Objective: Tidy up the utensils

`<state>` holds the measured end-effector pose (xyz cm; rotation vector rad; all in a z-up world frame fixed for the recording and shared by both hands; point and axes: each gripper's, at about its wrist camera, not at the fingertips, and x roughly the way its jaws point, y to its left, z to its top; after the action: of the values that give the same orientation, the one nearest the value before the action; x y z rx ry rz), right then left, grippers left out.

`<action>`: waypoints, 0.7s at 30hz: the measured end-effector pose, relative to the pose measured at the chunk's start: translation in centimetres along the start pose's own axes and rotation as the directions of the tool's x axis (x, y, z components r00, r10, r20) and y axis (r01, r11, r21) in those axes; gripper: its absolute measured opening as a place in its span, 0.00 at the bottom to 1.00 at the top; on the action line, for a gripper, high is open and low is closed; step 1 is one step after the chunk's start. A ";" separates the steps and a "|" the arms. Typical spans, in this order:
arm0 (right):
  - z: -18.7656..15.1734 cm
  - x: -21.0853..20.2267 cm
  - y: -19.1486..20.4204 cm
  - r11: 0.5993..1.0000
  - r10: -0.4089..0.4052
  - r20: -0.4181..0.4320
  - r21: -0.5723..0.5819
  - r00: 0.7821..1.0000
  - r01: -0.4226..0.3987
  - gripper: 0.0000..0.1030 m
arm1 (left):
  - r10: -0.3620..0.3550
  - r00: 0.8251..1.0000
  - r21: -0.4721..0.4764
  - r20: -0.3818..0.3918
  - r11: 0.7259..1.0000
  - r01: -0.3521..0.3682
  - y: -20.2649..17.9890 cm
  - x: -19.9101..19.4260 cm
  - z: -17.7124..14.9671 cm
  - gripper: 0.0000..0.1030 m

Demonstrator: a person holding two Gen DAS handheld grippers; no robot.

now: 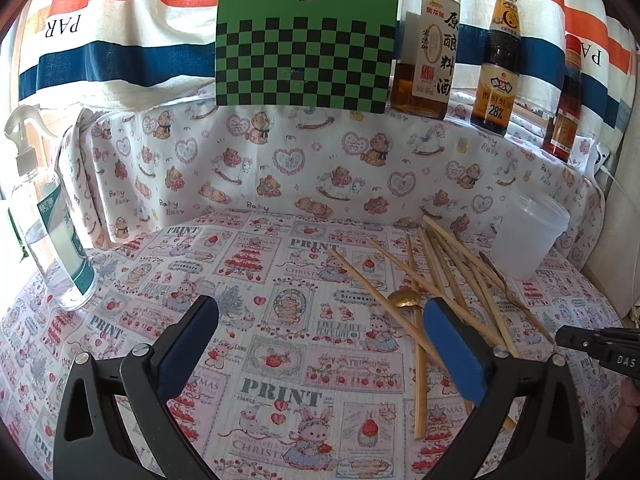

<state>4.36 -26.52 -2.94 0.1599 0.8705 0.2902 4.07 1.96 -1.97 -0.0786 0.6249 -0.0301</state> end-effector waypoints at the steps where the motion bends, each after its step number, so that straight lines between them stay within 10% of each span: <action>1: 0.0 -0.5 0.4 1.000 -0.011 0.026 -0.015 1.000 0.011 0.02 | -0.013 1.000 0.009 -0.018 1.000 0.013 -0.2 0.3 -0.1 0.99; 10: 0.6 -2.5 -0.6 0.993 -0.109 0.104 0.052 0.989 0.104 0.09 | -0.103 0.973 0.204 -0.206 0.968 0.145 -6.0 1.4 -1.6 0.99; 21: 0.5 -3.3 -1.0 0.989 -0.139 0.151 0.079 0.979 0.129 0.29 | -0.181 0.858 0.151 -0.481 0.947 0.285 -12.1 1.0 -3.1 0.48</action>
<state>2.91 -28.52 -0.44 0.1845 0.7325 0.1198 3.02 -10.31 -4.07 0.0697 1.0858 -0.3646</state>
